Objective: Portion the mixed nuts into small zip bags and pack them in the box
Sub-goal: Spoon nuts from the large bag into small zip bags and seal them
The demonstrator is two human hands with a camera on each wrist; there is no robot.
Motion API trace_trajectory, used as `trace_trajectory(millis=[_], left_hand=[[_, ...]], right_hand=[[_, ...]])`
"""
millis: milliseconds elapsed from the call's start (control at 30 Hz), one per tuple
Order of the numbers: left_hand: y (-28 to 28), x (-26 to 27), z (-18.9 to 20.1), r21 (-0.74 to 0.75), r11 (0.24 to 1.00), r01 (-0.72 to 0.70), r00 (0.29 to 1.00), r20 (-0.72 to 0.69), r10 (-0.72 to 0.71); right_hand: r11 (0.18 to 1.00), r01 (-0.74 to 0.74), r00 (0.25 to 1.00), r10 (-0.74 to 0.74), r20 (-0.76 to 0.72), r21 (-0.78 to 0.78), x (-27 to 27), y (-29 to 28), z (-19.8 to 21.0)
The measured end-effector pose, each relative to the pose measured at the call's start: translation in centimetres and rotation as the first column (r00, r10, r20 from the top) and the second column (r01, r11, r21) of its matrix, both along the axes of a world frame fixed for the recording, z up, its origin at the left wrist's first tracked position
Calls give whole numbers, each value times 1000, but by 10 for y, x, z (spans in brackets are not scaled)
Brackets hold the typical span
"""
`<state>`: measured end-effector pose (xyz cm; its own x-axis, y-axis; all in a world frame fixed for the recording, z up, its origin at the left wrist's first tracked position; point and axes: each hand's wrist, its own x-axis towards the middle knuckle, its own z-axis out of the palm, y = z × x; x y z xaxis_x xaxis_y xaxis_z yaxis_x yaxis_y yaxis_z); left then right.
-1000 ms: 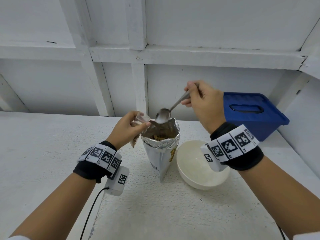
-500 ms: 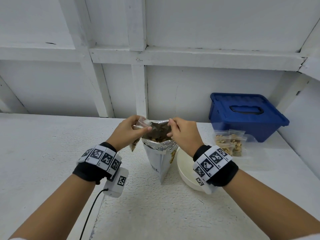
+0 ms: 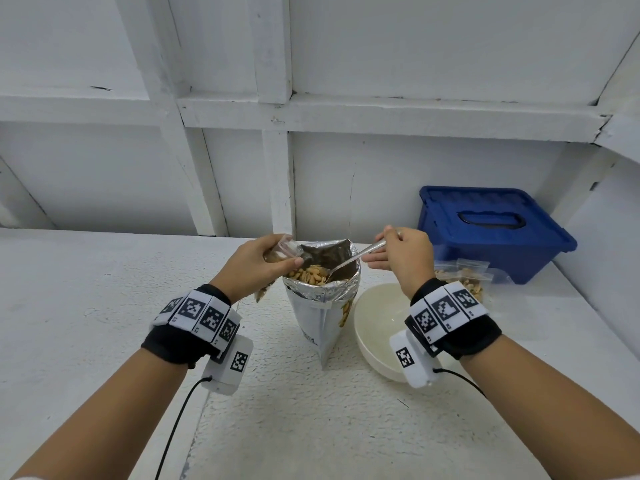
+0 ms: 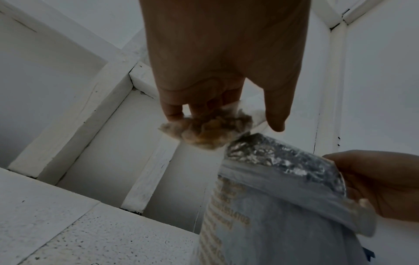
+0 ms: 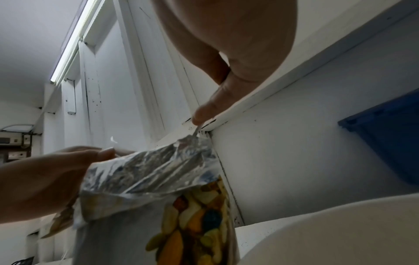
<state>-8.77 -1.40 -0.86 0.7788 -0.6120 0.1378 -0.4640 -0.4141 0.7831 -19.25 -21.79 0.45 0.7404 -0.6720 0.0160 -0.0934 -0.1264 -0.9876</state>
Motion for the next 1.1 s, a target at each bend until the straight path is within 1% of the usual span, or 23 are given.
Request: trace_trajectory(millis=[133, 200, 333, 433, 600, 733, 933, 1100], left_hand=[[2, -1, 4, 30, 1000, 7, 1000, 17, -8], [2, -1, 5, 65, 998, 18, 999, 41, -21], [1, -2, 9, 138, 990, 36, 998, 39, -42], [-1, -5, 14, 175, 983, 51, 994, 84, -67], [-8, -9, 24, 258, 964, 68, 981, 159, -112], [-14, -10, 26, 269, 960, 76, 976, 175, -127], [-18, -12, 25, 206, 974, 94, 985, 120, -120], [-19, -12, 23, 143, 988, 57, 993, 96, -71]], right_hand=[[999, 43, 999, -43, 8, 17, -4, -7, 5], [999, 54, 999, -54, 10, 2, -5, -10, 8], [997, 82, 996, -82, 37, 16, -7, -18, 15], [993, 104, 993, -106, 45, 50, -6, -26, 21], [991, 113, 988, -120, 93, 70, -5, -34, 37], [994, 68, 991, -77, 107, 89, -1, -32, 42], [999, 13, 994, -17, 106, 33, 7, -18, 49], [987, -9, 988, 34, 148, -163, 13, 1, 61]])
